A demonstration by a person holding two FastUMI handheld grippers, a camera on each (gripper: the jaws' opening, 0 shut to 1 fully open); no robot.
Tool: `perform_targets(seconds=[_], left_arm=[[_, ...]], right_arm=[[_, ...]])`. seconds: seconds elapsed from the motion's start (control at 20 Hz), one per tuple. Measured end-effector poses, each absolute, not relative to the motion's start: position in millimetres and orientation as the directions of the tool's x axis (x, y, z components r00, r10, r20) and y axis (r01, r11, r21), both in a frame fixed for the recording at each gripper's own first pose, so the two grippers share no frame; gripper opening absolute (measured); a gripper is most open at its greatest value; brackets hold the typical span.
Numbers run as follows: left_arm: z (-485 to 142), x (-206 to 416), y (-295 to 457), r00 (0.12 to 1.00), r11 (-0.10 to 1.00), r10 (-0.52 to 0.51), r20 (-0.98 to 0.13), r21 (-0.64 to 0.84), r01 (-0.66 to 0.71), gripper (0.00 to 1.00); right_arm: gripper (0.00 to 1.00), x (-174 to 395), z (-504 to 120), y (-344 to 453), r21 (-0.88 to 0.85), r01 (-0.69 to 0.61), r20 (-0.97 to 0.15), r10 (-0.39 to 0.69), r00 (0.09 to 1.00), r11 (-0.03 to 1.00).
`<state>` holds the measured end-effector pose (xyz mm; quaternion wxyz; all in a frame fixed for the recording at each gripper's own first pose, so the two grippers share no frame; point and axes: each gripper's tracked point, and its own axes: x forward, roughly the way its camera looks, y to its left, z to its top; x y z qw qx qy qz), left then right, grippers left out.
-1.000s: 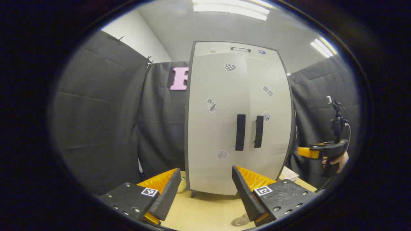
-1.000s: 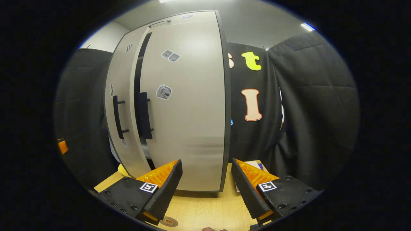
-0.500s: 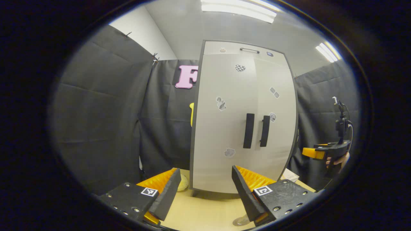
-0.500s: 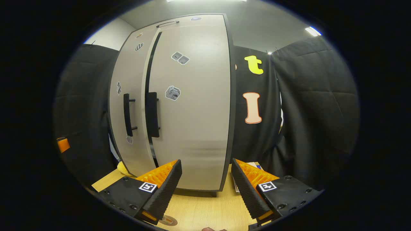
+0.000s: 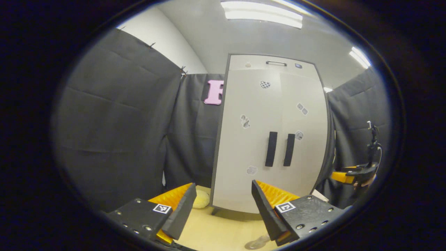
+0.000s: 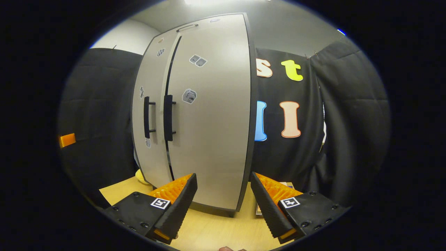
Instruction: Grasp the bottle in the cabinet with the left hand and place it on the coaster, then close the right door with the right hand and the left door with the left hand.
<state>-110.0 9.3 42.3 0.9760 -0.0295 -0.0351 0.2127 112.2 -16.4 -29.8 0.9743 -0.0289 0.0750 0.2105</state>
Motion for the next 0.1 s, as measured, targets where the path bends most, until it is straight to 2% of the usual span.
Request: perform_targets(seconds=[0.05, 0.1], left_arm=[[45.8, -110.5, 2.4, 0.900, 0.902, 0.432, 0.060, -0.061, -0.428, 0.93], [45.7, -108.7, -4.0, 0.895, 0.897, 0.441, 0.058, -0.046, -0.439, 0.93]], right_arm=[[0.99, 114.1, -28.4, -21.7, -0.022, -0.428, -0.149, 0.421, 0.895, 0.903], [0.99, 115.8, -27.0, -28.6, -0.024, -0.436, -0.136, 0.429, 0.893, 0.900]])
